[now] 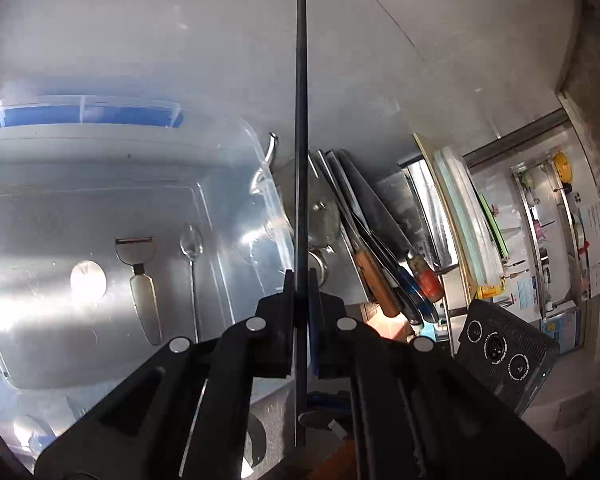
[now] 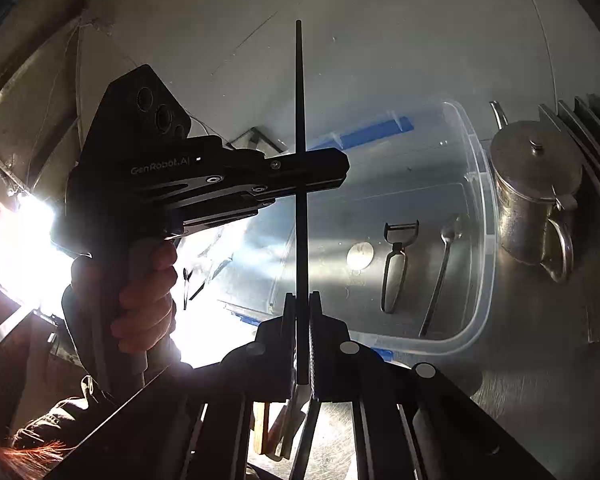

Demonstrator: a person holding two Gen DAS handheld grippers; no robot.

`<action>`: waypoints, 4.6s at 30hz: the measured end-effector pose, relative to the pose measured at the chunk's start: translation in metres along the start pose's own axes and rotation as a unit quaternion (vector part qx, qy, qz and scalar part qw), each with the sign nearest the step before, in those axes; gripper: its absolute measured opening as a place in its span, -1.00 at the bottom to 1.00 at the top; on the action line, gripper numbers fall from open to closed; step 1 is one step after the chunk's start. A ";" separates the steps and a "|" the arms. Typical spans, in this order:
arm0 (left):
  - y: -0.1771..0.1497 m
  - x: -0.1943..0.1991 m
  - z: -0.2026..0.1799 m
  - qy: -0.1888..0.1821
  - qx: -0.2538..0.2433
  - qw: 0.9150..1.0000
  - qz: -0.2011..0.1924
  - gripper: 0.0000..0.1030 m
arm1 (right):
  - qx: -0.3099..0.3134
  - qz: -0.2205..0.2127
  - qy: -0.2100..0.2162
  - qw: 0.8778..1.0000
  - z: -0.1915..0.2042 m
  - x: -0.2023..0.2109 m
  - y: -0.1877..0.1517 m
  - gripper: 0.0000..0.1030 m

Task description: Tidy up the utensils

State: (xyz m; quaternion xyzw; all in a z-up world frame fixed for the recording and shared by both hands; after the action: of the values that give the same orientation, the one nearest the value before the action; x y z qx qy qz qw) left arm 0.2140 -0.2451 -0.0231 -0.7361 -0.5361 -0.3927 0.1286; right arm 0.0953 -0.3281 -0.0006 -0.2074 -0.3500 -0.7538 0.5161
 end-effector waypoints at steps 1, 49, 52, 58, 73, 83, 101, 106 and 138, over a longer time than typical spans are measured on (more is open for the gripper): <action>0.007 -0.005 0.021 0.004 0.018 1.000 0.008 -0.91 | -0.004 0.019 -0.008 1.000 -0.004 -0.017 0.009 -0.86; -0.225 -0.072 0.096 0.058 0.080 0.983 0.154 0.69 | 0.008 0.157 -0.230 0.960 -0.043 -0.111 -0.245 0.06; -0.225 -0.083 0.110 0.051 0.109 0.981 0.154 0.69 | 0.017 0.153 -0.234 0.960 -0.042 -0.113 -0.246 0.06; -0.232 -0.108 0.125 0.021 0.158 0.971 0.180 0.69 | 0.005 0.151 -0.225 0.963 -0.046 -0.114 -0.251 -0.68; -0.243 -0.158 0.078 -0.017 0.144 0.964 0.222 0.73 | -0.061 0.108 -0.051 0.991 -0.021 -0.079 -0.254 -0.81; -0.258 -0.167 0.086 0.003 0.150 0.957 0.248 -0.59 | -0.047 0.096 -0.044 0.993 -0.009 -0.071 -0.257 -0.81; -0.208 -0.086 -0.060 -0.075 -0.042 0.987 0.138 -0.76 | 0.074 -0.006 -0.097 0.993 0.048 0.043 -0.213 -0.82; -0.153 -0.047 -0.085 -0.075 -0.075 0.991 0.076 -0.76 | 0.138 -0.034 -0.114 0.983 0.066 0.063 -0.153 -0.82; -0.015 -0.112 0.131 0.113 0.168 0.963 0.178 0.72 | -0.012 0.181 -0.140 0.973 -0.058 -0.133 -0.003 -0.78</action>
State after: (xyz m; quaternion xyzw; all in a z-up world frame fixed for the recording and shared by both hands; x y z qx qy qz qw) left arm 0.2450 -0.2362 -0.1937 -0.7384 -0.4365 -0.3480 0.3783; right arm 0.1464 -0.2866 -0.1304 -0.3768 -0.3661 -0.6155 0.5875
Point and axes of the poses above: each gripper's, at about its wrist camera, not at the fingertips, and x roughly against the way its jaws point, z to its left, y to its top, the point moved 8 cm from there along -x, roughly the way its jaws point, and after that the axes turned 7 degrees about z, right-handed, at the moved point
